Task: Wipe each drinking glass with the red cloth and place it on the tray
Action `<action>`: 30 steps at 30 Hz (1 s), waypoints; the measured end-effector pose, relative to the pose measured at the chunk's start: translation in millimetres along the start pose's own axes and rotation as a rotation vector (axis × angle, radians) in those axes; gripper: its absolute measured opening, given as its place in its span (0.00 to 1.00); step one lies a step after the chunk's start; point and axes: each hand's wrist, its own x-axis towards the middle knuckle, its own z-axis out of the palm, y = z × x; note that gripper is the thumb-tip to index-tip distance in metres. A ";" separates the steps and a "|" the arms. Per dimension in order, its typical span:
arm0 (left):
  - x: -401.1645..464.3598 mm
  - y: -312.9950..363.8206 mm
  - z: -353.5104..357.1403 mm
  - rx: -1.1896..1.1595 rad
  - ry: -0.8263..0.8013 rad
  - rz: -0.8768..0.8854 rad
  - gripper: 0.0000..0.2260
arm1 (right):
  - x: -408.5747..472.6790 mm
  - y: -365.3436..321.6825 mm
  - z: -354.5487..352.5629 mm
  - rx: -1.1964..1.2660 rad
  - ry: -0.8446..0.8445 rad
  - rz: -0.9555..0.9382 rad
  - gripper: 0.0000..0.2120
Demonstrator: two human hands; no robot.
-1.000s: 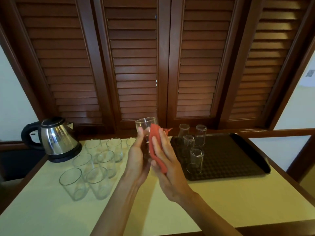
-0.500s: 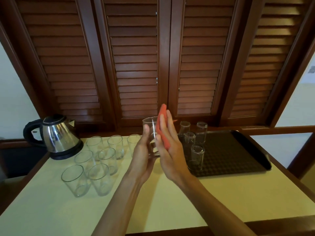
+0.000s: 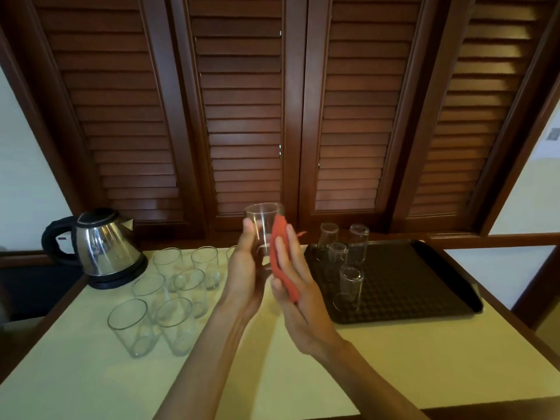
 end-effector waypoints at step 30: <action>-22.0 -12.3 -1.5 0.164 0.110 0.014 0.19 | -20.7 0.9 2.6 -0.024 0.031 -0.019 0.29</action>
